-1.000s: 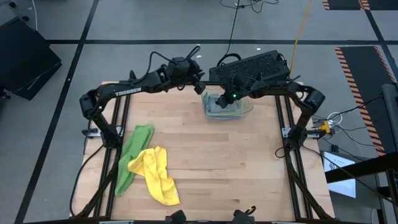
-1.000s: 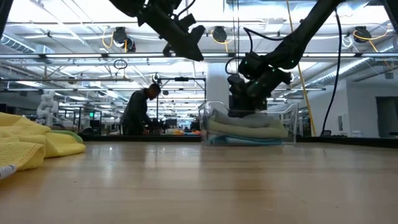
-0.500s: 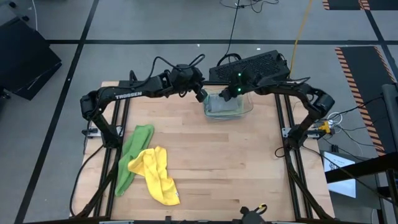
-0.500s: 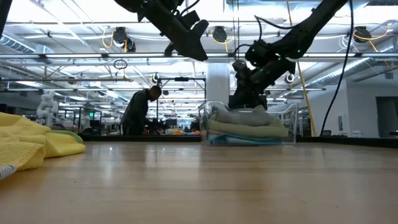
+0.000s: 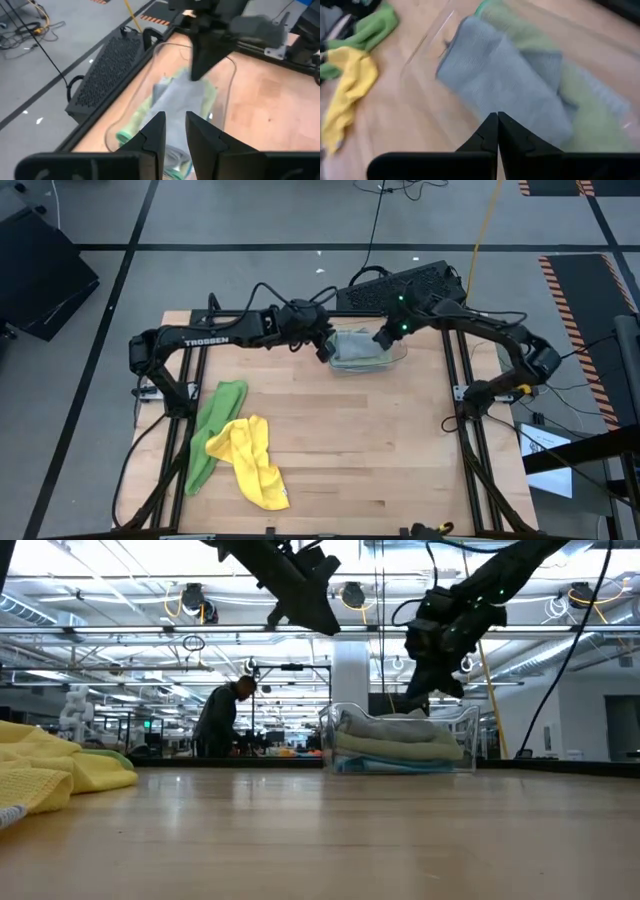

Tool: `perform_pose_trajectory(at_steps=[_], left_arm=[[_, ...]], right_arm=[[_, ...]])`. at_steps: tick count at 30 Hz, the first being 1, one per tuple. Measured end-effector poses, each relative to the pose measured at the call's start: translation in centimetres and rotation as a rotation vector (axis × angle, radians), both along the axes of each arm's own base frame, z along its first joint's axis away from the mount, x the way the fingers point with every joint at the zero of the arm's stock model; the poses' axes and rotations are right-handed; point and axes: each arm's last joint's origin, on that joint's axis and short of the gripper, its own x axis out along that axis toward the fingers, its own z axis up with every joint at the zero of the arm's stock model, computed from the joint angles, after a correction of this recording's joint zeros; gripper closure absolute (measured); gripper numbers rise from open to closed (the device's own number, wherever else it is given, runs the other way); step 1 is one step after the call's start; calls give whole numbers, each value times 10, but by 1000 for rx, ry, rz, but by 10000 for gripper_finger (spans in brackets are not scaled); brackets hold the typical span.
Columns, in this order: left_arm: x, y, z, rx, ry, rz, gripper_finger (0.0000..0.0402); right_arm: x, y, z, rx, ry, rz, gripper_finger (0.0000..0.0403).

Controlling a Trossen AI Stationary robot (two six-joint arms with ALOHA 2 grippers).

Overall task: Fold microfiber towels
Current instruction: Put the gray towel in the transparent bin

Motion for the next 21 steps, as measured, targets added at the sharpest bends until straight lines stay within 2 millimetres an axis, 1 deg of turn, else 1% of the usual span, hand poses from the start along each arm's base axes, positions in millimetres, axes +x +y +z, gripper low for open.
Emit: perform_pose_trajectory(at_steps=[3,5,7,12,14,17,21], left_arm=[[1,-5,0,-22,-11,2,328],[1,-7,-1,-44,-4,9,328],[0,-10,-4,-73,17,20,328],[-9,-19,-2,-161,47,59,328],[-14,-24,-2,-192,79,71,328],[-15,-30,-2,-216,85,74,328],[-16,-39,-1,-232,97,55,328]], right_arm=[[8,-4,-12,-14,31,-7,402],[10,-6,-24,15,74,1,402],[11,-9,-32,-6,120,0,402],[18,-19,-41,-127,145,-17,403],[20,-22,-45,-135,154,-25,403],[24,-23,-51,-137,163,-18,403],[25,-24,-52,-141,156,-19,403]])
